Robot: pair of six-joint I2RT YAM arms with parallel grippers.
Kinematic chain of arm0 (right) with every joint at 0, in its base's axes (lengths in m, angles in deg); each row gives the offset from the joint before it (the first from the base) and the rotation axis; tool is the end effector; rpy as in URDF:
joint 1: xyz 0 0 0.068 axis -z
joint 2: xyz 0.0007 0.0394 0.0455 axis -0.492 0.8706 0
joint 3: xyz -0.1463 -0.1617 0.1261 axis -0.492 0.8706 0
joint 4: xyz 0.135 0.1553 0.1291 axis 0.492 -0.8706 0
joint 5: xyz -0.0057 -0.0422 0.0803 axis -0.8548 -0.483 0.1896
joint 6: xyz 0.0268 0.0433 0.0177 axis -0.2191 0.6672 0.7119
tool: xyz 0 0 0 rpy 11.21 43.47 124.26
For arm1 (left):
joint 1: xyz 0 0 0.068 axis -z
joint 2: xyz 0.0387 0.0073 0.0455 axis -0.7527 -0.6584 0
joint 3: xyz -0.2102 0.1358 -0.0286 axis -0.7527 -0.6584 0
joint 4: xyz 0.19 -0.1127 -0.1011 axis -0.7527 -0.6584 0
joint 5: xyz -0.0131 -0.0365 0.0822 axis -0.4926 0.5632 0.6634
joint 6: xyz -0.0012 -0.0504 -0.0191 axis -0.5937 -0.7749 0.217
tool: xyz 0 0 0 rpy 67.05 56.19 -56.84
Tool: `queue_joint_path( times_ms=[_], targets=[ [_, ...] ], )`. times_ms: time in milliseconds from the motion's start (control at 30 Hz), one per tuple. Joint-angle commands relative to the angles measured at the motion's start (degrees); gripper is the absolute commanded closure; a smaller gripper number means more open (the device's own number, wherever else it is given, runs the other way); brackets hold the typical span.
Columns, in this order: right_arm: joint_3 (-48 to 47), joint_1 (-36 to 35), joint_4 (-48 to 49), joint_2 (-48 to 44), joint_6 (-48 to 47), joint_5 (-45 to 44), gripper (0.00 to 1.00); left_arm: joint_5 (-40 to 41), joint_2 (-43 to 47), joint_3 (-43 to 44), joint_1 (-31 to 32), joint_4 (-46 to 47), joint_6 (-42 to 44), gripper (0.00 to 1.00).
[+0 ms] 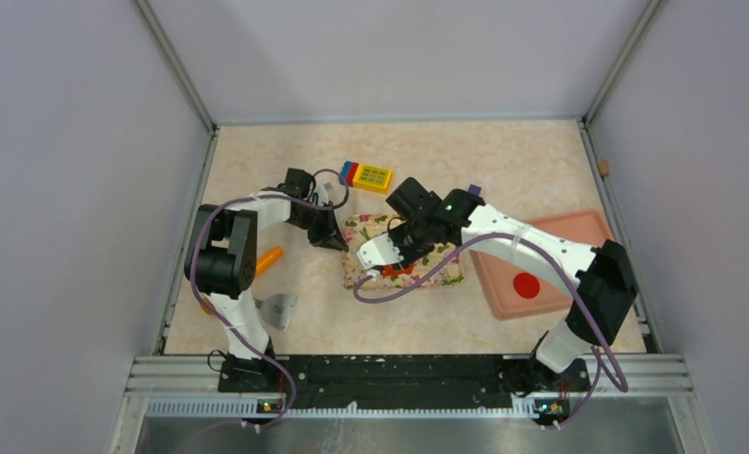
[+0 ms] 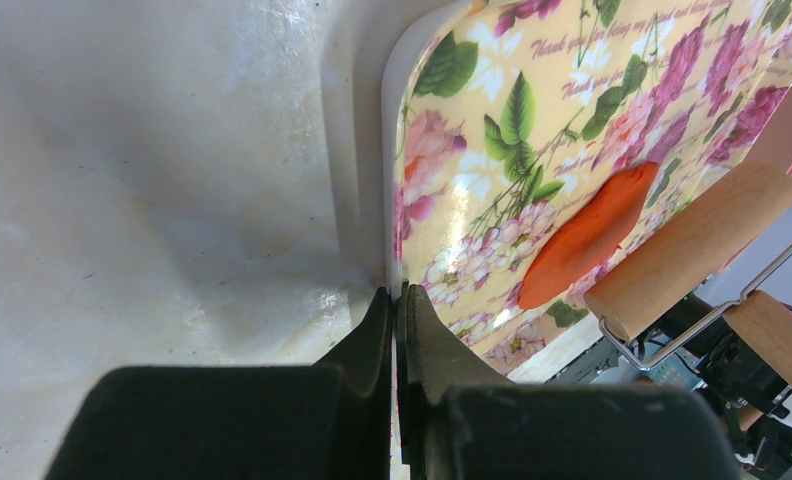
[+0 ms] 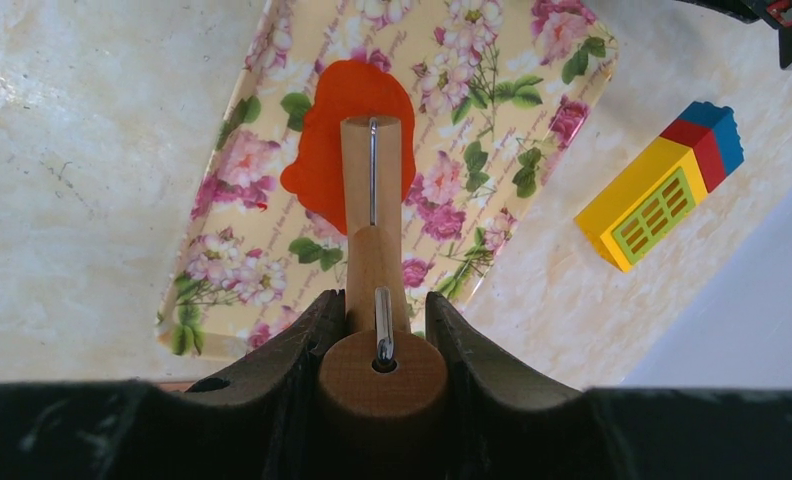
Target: Roll out the dumpling wrappers from the dough
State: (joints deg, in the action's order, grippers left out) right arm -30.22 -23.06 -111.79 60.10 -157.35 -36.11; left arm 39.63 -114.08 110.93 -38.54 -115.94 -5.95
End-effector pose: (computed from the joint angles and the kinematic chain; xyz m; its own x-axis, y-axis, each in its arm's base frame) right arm 0.1843 0.2480 0.2740 0.6082 -0.7517 -0.2552 -0.7742 -0.4908 -0.3996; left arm 0.3216 -0.0783 0.1345 -0.9843 -0.1316 -0.1176 -0.0339 0.7947 -0.6061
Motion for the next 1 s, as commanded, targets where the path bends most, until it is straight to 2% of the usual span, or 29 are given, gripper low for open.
queue_joint_path(
  times_ms=[0, 333, 633, 967],
  targets=[
    [-0.5, -0.9, 2.7, -1.6, 0.6, 3.1, 1.0, 1.3, -0.5, 0.6, -0.8, 2.4, 0.2, 1.0],
    [4.7, 2.0, 5.9, 1.6, 0.2, 6.3, 1.0, 1.2, -1.4, 1.0, -0.8, 2.2, 0.0, 1.0],
    [4.8, 3.7, 4.1, 6.4, 0.5, 8.1, 1.0, 1.6, -1.9, 1.5, -0.8, 1.6, -0.1, 1.0],
    [5.3, 5.2, 10.0, 7.9, 4.3, 5.3, 1.0, 1.5, -2.3, 2.1, -0.8, 1.4, -0.1, 1.0]
  ],
)
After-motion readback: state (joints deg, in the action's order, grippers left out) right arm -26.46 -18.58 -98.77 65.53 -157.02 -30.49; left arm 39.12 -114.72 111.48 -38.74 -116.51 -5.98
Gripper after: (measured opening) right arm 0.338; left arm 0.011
